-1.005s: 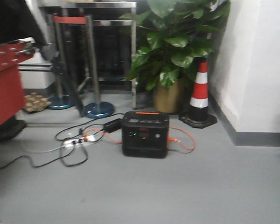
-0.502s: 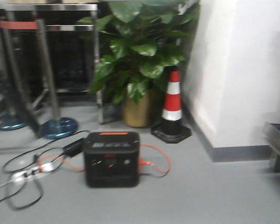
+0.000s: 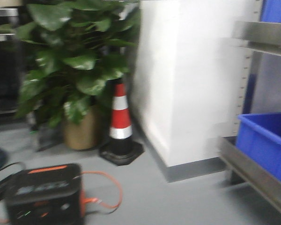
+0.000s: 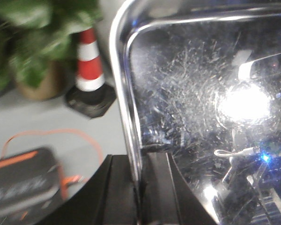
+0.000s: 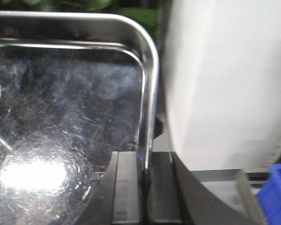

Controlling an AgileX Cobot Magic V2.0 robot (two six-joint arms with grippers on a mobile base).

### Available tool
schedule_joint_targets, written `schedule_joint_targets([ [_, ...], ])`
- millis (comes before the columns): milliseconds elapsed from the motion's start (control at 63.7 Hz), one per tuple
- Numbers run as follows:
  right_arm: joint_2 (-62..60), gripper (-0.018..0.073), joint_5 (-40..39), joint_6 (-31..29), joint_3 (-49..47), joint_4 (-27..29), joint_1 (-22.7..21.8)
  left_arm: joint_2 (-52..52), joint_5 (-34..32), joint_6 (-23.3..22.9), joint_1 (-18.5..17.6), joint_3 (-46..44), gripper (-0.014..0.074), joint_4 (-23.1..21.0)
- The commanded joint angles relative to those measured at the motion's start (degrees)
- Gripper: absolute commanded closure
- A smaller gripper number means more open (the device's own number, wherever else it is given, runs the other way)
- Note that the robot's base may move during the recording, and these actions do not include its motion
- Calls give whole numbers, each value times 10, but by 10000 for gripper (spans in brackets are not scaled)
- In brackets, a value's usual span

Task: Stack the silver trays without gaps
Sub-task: 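Drive the base past the plant to the other bin shelf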

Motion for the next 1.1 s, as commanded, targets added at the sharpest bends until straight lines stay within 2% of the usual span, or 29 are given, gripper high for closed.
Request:
schedule_joint_targets([
  [0, -9, 638, -37, -6, -9, 24, 17, -4, -47, 13, -20, -6, 615, -19],
  [1083, -9, 638, -37, -6, -9, 24, 17, -4, -47, 13, -20, -6, 615, -19],
])
